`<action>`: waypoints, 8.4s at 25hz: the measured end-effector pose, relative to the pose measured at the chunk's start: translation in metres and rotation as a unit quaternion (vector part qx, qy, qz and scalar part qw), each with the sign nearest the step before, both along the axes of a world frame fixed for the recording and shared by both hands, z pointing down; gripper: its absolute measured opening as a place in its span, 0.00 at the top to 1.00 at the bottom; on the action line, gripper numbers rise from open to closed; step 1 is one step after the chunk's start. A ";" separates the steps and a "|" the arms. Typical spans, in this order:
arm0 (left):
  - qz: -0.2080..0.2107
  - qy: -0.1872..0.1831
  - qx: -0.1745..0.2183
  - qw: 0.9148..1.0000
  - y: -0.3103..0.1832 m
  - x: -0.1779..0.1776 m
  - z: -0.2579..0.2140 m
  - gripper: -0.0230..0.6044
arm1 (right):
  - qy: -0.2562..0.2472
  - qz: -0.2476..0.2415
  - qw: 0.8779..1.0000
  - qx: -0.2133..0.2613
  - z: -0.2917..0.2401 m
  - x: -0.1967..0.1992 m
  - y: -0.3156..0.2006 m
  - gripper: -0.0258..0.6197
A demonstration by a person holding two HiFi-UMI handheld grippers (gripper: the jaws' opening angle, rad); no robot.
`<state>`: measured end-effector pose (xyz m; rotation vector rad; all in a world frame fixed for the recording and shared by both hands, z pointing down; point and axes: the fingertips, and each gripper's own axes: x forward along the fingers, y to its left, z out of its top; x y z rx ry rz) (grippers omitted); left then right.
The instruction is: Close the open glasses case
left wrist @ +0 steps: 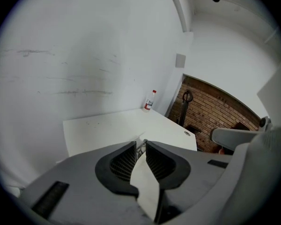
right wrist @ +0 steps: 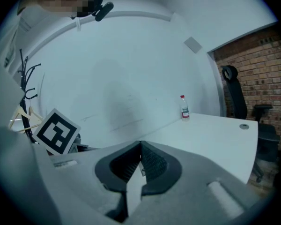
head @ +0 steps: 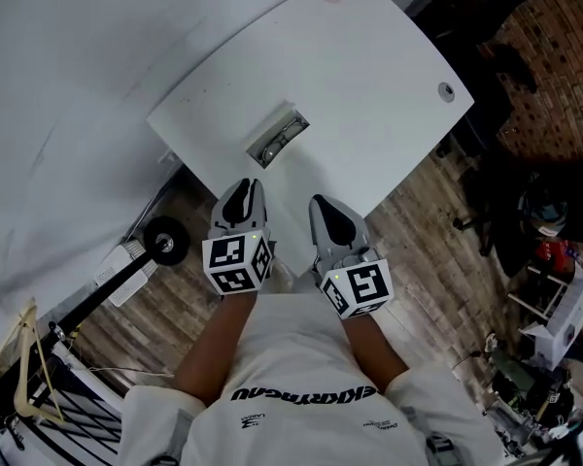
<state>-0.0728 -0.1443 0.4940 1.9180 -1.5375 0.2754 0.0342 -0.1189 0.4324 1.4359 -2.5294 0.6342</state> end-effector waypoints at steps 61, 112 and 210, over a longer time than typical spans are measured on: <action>-0.055 0.052 -0.098 0.992 -0.071 -0.030 0.122 0.87 | 0.039 -0.009 0.997 -0.072 0.085 -0.017 -0.035 0.96; -0.040 0.038 -0.087 0.995 -0.047 -0.004 0.124 0.87 | 0.041 -0.002 0.997 -0.065 0.081 0.010 -0.021 0.96; 0.058 -0.050 0.179 0.981 0.065 0.047 -0.165 0.97 | -0.006 -0.012 0.991 0.132 -0.127 0.031 0.042 0.96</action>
